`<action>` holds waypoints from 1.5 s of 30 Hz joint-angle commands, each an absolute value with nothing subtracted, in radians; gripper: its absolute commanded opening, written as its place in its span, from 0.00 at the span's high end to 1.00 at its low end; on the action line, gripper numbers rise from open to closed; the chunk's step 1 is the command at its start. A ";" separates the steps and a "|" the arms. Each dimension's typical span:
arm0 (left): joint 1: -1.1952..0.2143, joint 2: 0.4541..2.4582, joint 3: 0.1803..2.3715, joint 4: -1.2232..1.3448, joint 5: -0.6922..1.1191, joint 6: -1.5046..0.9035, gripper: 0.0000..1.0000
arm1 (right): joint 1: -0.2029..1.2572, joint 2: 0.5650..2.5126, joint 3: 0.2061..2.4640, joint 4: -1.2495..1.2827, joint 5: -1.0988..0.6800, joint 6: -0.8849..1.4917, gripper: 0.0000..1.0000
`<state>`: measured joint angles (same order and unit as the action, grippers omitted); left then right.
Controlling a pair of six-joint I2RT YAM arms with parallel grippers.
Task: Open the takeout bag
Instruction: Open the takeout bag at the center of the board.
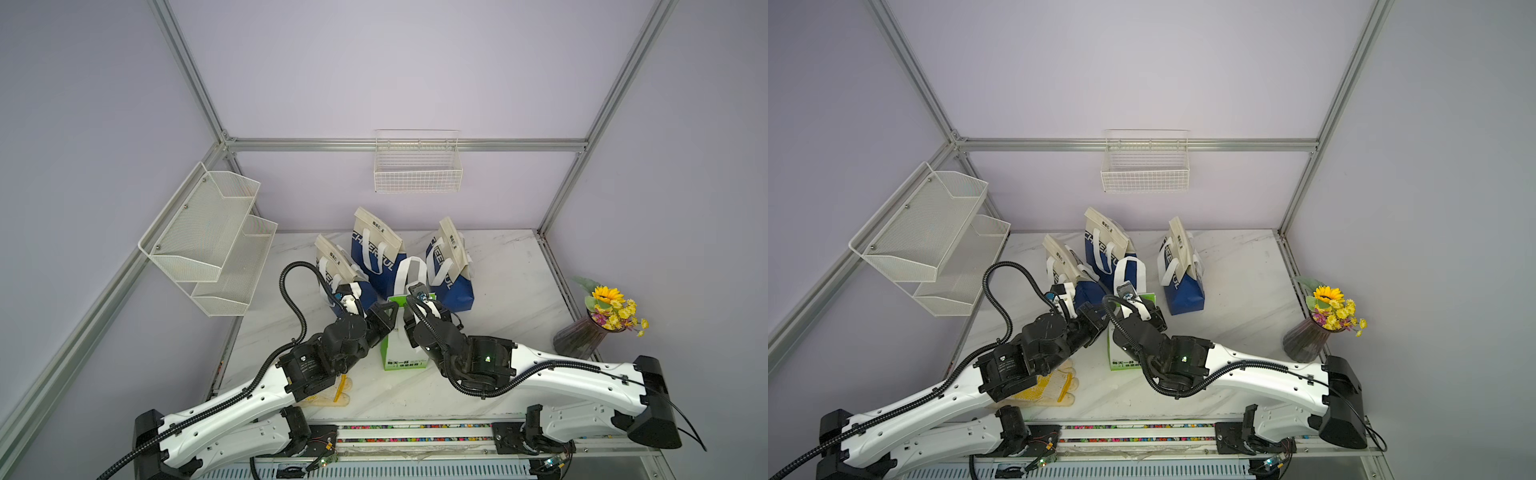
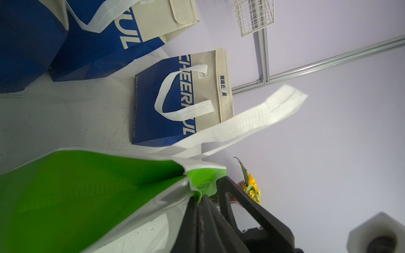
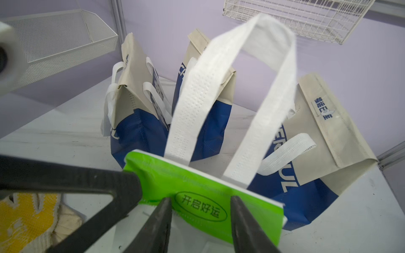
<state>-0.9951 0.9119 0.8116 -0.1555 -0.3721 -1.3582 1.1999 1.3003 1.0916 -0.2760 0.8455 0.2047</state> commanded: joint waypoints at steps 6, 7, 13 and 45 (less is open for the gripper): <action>-0.998 0.872 0.867 -0.075 -0.384 -1.358 1.00 | 1.148 1.239 1.021 -0.189 0.698 0.163 0.50; -0.997 0.872 0.866 -0.074 -0.384 -1.362 1.00 | 1.149 1.227 1.016 -0.185 0.663 0.162 0.49; -0.998 0.872 0.861 -0.073 -0.383 -1.365 1.00 | 1.156 1.211 1.022 -0.189 0.589 0.148 0.49; -0.996 0.829 0.884 -0.084 -0.332 -1.414 1.00 | 0.976 1.381 1.023 -0.009 0.436 0.117 0.61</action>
<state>-0.9909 0.8661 0.8116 -0.1757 -0.3367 -1.3998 0.9672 1.4322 1.0412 -0.0540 0.5140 0.1375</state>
